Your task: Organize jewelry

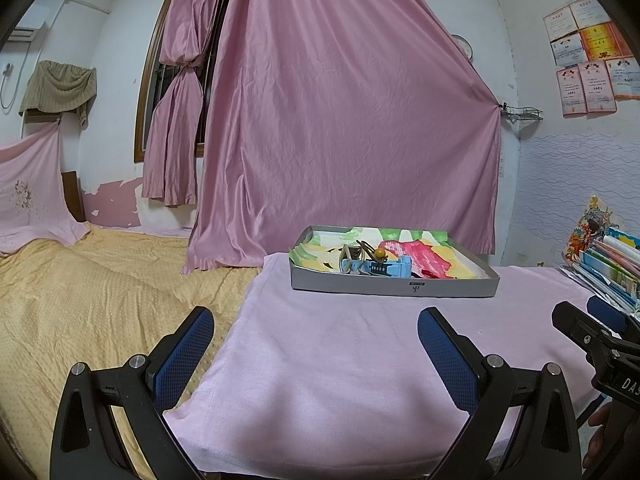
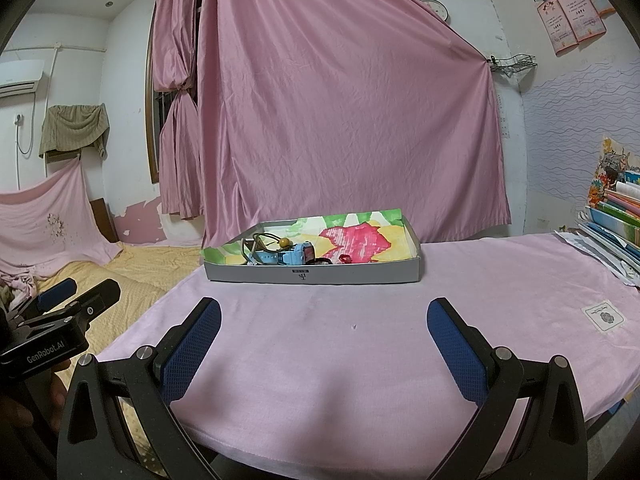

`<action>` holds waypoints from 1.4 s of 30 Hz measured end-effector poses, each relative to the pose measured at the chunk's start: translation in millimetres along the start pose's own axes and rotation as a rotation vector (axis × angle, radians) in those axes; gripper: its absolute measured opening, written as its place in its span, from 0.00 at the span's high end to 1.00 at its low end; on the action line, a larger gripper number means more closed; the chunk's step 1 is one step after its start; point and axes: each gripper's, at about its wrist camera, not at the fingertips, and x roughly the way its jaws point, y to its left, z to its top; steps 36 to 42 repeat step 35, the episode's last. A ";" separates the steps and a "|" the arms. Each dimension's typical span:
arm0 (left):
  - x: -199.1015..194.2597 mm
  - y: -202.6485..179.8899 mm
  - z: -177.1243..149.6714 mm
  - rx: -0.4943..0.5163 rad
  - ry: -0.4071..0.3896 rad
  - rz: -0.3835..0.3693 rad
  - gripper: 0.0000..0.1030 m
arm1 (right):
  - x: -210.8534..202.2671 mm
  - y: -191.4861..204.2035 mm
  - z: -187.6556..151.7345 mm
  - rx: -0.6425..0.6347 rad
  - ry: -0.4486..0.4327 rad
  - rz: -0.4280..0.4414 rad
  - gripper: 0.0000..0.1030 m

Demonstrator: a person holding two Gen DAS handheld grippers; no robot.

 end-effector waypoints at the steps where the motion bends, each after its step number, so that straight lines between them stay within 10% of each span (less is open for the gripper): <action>1: 0.0 -0.1 -0.1 0.000 0.000 0.000 0.01 | -0.6 -0.3 -0.2 0.000 -0.001 0.000 0.02; 42: 6.0 -0.1 1.4 0.005 0.027 -0.017 0.01 | -3.6 2.7 -0.7 -0.001 0.001 0.002 0.02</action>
